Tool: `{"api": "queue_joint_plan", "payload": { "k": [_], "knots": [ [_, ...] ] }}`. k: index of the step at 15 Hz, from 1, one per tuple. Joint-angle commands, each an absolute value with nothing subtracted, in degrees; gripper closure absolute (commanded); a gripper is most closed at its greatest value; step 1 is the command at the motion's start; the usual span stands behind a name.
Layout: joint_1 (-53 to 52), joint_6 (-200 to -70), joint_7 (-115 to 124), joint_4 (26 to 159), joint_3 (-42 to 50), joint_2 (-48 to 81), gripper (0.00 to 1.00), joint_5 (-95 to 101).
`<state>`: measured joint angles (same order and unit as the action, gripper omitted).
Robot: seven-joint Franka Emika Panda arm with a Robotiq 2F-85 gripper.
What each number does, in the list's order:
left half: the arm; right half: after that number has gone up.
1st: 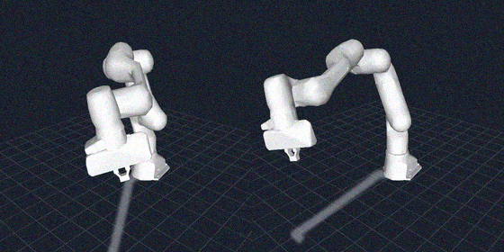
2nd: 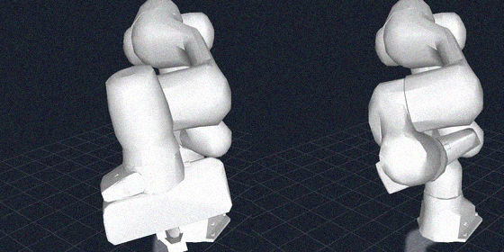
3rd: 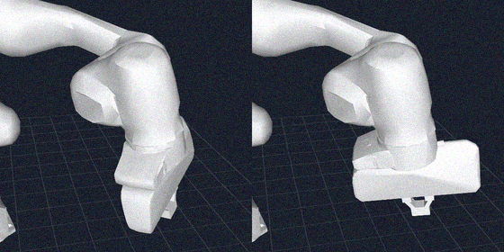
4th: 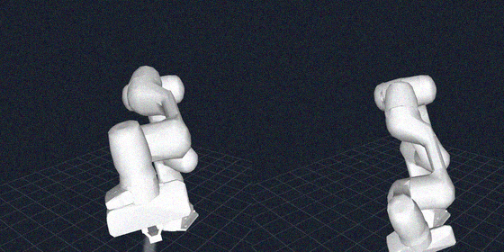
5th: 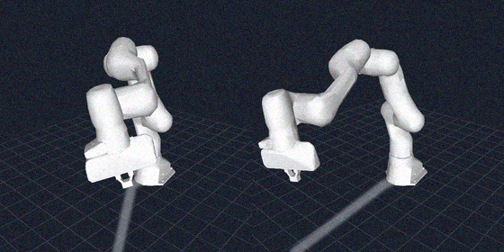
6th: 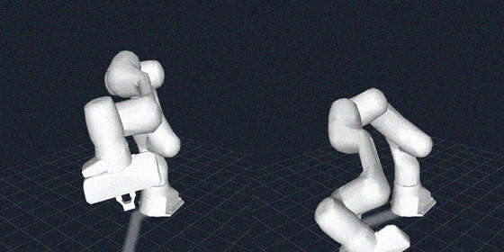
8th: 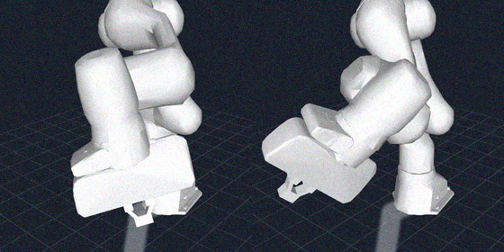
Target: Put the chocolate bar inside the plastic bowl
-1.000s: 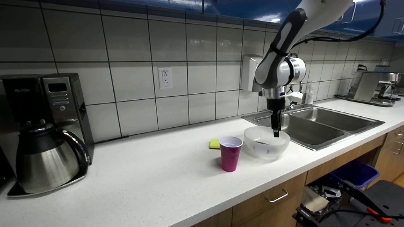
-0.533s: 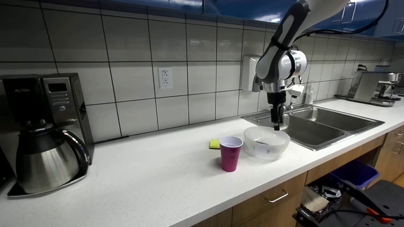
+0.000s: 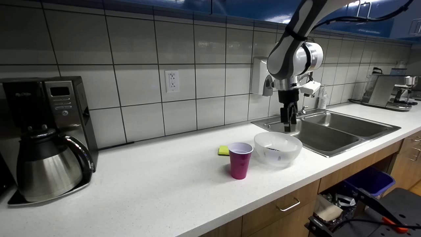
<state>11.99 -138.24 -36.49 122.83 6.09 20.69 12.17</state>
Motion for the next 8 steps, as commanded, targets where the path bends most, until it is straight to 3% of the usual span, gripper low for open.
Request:
{"api": "queue_joint_plan", "payload": {
  "k": [1, 8],
  "knots": [
    [11.4, -135.7, -33.8, 128.5, 5.3, 13.5, 0.0, 10.9],
    [9.6, -134.2, -33.4, 136.3, 4.8, 3.1, 0.0, 8.2]
  ]
}}
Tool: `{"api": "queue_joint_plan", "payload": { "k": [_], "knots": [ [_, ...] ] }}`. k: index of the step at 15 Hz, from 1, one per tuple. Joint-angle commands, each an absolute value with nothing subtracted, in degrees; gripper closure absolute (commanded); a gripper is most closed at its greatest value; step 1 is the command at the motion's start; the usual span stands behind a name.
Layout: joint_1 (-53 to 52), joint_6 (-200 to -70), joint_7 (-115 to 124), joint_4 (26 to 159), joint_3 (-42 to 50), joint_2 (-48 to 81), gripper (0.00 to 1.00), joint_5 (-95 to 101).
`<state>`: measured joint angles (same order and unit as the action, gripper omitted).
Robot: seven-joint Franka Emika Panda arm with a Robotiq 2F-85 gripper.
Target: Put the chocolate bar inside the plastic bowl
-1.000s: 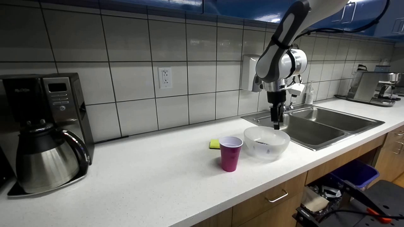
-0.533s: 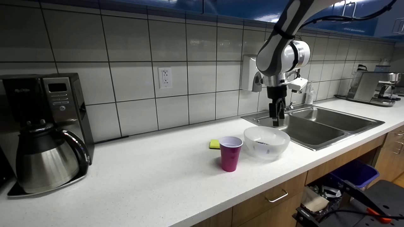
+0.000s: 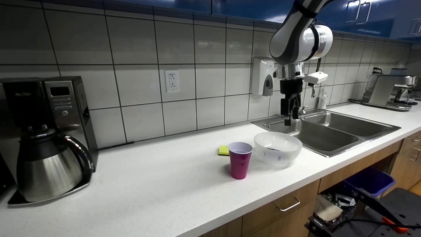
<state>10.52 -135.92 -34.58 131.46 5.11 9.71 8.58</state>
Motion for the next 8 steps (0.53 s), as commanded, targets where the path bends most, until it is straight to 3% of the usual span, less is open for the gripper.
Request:
{"api": "queue_joint_plan", "payload": {
  "k": [1, 8],
  "knots": [
    [9.1, -133.9, -33.1, 137.4, 4.8, 1.7, 0.0, 8.6],
    [5.5, -131.6, -32.3, 139.0, 4.9, -0.3, 0.0, 10.0]
  ]
}}
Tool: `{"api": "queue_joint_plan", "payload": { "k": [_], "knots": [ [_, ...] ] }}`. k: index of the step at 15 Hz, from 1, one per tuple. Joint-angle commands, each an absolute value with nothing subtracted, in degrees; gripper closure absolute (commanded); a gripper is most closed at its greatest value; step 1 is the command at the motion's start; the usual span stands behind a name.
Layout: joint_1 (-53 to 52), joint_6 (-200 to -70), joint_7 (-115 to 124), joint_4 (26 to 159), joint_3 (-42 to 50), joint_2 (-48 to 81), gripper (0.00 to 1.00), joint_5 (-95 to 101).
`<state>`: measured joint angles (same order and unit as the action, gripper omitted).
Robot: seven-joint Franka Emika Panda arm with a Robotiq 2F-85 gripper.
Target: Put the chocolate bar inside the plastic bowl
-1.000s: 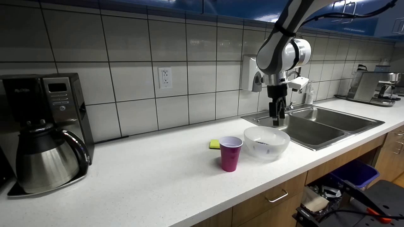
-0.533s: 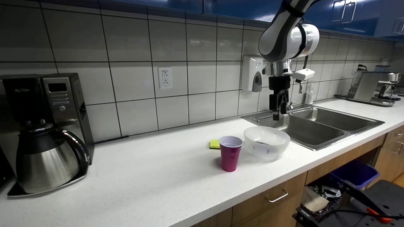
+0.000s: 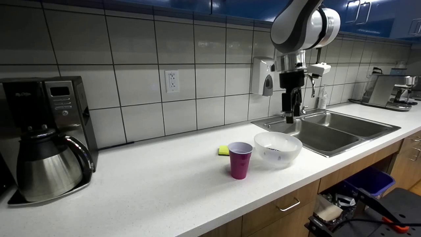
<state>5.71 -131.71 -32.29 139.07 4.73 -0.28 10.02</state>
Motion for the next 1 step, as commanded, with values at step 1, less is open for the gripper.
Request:
{"api": "queue_joint_plan", "payload": {
  "k": [1],
  "knots": [
    [5.4, -131.7, -32.3, 139.0, 4.9, -0.2, 0.0, 10.0]
  ]
}}
